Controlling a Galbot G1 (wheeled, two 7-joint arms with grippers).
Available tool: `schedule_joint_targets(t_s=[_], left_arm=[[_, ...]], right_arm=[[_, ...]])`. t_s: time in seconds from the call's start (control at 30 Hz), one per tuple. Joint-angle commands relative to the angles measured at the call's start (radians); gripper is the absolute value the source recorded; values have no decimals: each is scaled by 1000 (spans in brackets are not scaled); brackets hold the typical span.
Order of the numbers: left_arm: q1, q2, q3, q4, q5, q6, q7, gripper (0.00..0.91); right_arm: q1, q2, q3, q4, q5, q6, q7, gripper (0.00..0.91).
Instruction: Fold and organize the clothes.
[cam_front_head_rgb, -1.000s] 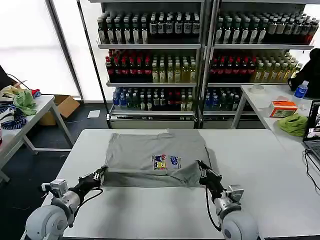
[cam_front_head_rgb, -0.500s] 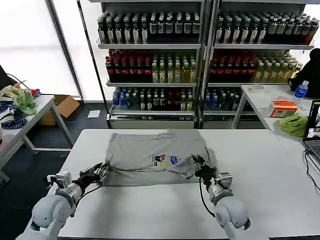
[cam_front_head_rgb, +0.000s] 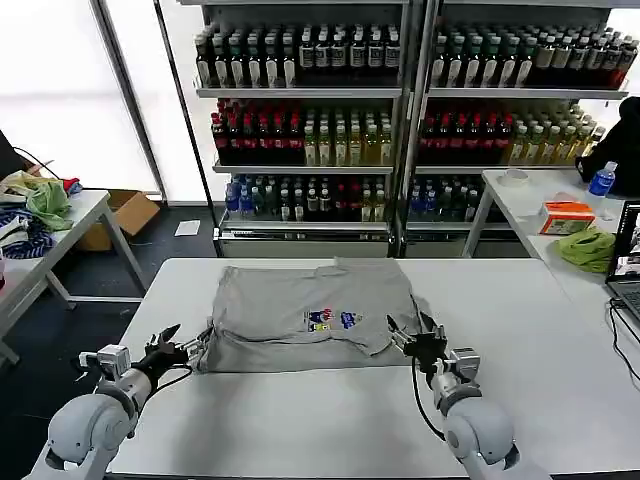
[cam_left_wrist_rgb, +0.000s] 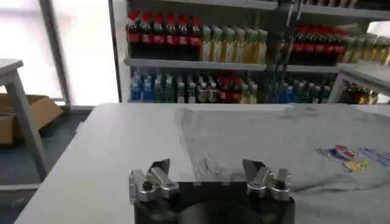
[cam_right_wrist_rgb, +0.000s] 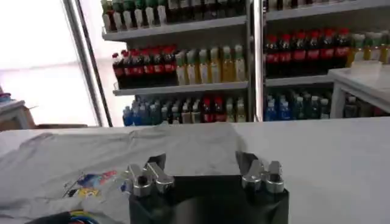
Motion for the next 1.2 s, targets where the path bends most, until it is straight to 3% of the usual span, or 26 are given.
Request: schedule_joint_targets(t_s=[0.03,0.33,0.87,0.9,0.93,0.97,1.13,1.2], left_arm=[[137,-37,-9,-128,13,-1,-26,907],[154,-72,13,-100,18,-10,-31,907],[125,-84,35,-23,3,-12,-38,907],[125,-84,34,-24,3,-12,-38,867],[124,-83,33,-22,1,-12,-37,846],[123,-82,33,-20,0,-12,-37,836],[121,-76,32,-13,-2,-13,-34,796],[121,-78,33,-13,-3,-13,-32,746]], right_arm=[[-158,-13,86,119,-1,-24,14,907],[-166,-9,81,87,-5,-33,18,907],[-45,35,-41,-15,11,-76,71,907],[-43,35,-43,-17,13,-76,72,907],[-38,35,-48,-23,16,-78,72,786],[-35,35,-51,-28,16,-79,72,746],[-39,27,-55,-49,17,-100,87,736],[-45,26,-51,-56,17,-101,88,675]])
